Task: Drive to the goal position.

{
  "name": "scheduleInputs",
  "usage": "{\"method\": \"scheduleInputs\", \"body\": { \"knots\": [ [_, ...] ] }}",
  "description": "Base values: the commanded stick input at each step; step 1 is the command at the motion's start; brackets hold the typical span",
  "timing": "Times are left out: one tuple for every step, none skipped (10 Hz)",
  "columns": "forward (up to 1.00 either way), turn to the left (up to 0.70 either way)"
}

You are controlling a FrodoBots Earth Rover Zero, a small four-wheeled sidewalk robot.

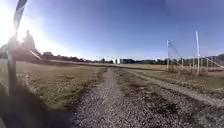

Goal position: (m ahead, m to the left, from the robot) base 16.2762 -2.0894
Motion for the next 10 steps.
{"method": "scheduleInputs", "body": {
  "knots": [
    [0.50,0.00],
    [0.50,0.00],
    [0.50,0.00],
    [0.50,0.00],
    [0.50,0.00],
    [0.50,0.00],
    [0.50,0.00],
    [0.50,0.00],
    [0.50,0.00],
    [0.50,0.00]
  ]
}}
